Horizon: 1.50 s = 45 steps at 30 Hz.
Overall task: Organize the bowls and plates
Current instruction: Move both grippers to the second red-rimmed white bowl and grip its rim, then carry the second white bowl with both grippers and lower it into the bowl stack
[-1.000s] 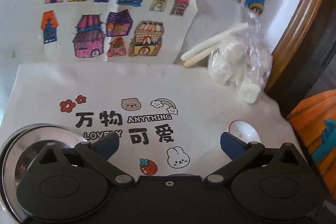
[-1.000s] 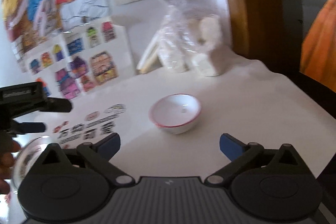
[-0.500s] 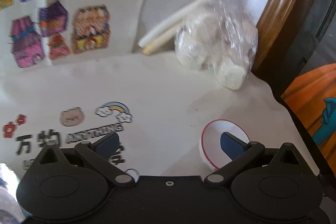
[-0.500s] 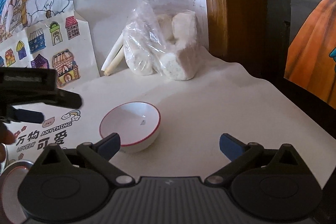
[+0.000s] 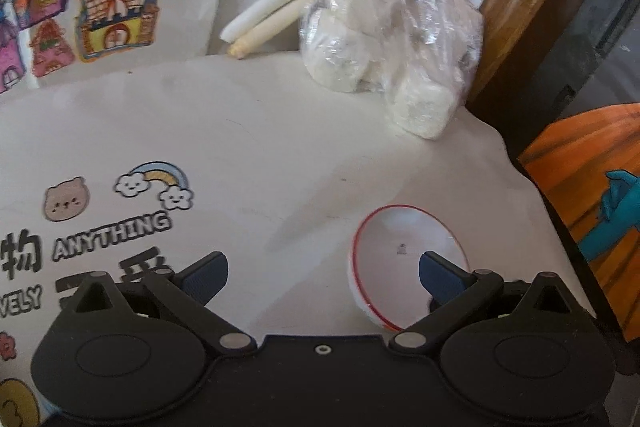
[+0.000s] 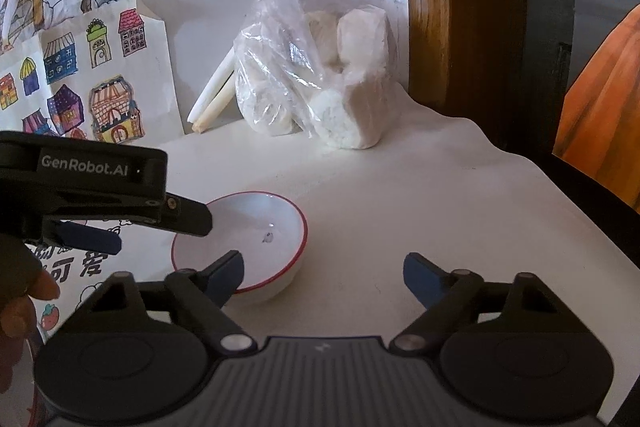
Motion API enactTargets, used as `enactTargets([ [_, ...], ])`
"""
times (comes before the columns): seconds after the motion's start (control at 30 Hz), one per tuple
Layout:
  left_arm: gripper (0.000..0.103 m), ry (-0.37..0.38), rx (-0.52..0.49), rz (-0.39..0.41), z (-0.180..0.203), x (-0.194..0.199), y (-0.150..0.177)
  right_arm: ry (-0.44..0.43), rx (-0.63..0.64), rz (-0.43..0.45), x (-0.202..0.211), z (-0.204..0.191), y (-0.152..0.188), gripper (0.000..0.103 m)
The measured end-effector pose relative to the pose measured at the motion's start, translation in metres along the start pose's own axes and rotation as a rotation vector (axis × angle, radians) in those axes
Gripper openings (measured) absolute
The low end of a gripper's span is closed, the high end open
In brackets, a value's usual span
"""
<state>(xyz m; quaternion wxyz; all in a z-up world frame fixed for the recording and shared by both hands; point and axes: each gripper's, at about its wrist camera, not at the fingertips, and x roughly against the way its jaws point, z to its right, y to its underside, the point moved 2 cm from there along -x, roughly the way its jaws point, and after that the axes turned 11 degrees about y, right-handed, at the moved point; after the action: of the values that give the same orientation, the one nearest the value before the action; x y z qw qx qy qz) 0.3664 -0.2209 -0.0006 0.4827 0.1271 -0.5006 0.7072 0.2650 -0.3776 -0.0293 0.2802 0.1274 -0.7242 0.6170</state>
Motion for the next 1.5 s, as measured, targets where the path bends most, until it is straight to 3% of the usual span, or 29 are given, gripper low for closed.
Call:
enactTargets([
  [0.1,0.090,0.048,-0.008,-0.012,0.002,-0.002,0.000,-0.014,-0.001,-0.007,-0.001,-0.001,-0.001,0.080],
  [0.4,0.079,0.083,-0.005,-0.046,0.005,-0.007,0.003,-0.058,-0.018,-0.026,-0.004,-0.004,-0.001,0.068],
  [0.53,0.070,0.077,0.005,-0.068,0.005,-0.010,0.004,-0.085,-0.036,-0.034,-0.003,-0.004,-0.002,0.054],
  [0.7,0.041,0.088,0.017,-0.089,0.005,-0.014,0.006,-0.117,-0.060,-0.049,-0.003,-0.004,-0.002,0.040],
  [0.9,0.020,0.101,0.010,-0.092,0.006,-0.013,0.007,-0.135,-0.084,-0.071,-0.007,-0.005,-0.003,0.029],
  [1.13,0.018,0.102,-0.009,-0.077,0.009,-0.009,0.010,-0.120,-0.098,-0.072,-0.005,-0.004,-0.001,0.022],
  [1.5,0.016,0.109,-0.018,-0.054,0.013,0.007,0.012,-0.141,-0.139,-0.078,0.008,0.002,0.001,0.021],
])
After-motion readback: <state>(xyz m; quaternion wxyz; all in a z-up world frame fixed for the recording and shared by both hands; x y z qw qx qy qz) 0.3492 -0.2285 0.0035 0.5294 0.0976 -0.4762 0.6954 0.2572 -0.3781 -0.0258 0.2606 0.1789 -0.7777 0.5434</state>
